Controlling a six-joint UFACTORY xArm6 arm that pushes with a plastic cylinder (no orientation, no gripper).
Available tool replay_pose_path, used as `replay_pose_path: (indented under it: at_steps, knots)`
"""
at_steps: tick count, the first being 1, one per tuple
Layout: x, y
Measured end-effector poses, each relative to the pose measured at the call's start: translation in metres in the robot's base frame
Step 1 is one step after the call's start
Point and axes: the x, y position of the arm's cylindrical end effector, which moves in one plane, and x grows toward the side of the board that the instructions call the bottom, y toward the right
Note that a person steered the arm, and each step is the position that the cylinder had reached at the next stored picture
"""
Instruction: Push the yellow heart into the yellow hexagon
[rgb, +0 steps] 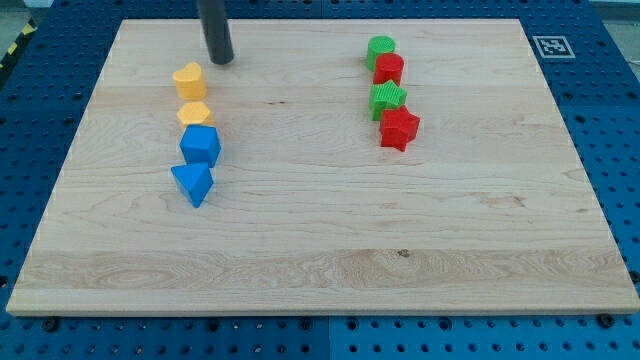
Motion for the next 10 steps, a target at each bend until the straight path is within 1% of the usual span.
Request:
replay_pose_path:
  at_steps: [2,4,5,6,8,9,10]
  knots:
    - [0.043,-0.047]
    - [0.055,-0.061]
    - [0.072,-0.081]
    - [0.092,-0.081]
    - [0.109,-0.045]
    - [0.112,-0.022]
    - [0.106,-0.019]
